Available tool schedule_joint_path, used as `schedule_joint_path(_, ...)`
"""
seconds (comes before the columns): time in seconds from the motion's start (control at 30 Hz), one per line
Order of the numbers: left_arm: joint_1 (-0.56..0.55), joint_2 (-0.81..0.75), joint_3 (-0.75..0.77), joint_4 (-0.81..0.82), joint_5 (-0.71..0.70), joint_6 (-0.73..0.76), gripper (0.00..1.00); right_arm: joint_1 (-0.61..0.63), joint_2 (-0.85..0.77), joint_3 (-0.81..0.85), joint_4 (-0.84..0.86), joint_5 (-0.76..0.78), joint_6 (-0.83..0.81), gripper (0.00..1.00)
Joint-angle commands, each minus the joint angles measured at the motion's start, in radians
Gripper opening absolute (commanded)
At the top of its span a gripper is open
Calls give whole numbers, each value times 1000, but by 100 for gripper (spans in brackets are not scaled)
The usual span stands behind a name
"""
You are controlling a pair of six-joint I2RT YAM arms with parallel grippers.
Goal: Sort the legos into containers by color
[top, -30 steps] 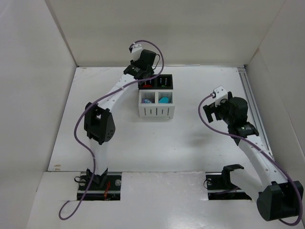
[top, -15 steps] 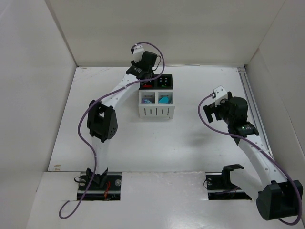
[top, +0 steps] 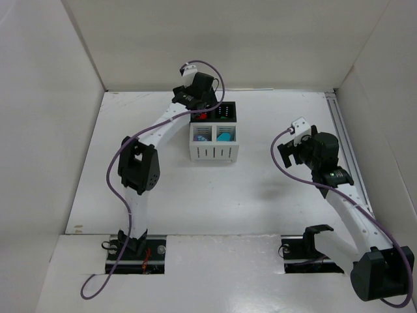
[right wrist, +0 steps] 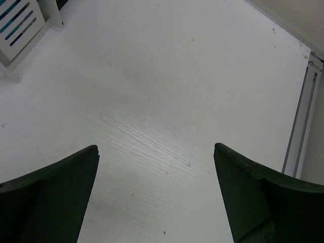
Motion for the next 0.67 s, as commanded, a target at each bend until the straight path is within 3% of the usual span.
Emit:
schedule_joint_path(0.0, 7, -150, -45, 37, 11, 11, 89, -7, -11, 34, 27, -28, 7, 100)
schedule_joint_path(0.1, -13, -280, -164, 80, 11, 20, 100, -7, -11, 34, 27, -29, 7, 100)
schedule_joint_path(0.23, -55, -498, -393, 130, -7, 8, 100, -7, -21, 34, -12, -7, 16, 100)
schedule_joint_path(0.27, -55, -542, -509, 130, -7, -2, 100, -7, -31, 34, -21, 10, 16, 100)
schedule_joint_path(0.43, -64, -904, -889, 57, -27, -200, 100, -7, -63, 23, -30, 43, 26, 100)
schedule_joint_path(0.63, -64, -1088, -1033, 20, -39, -259, 100, -7, -96, 3, 2, 53, 45, 100)
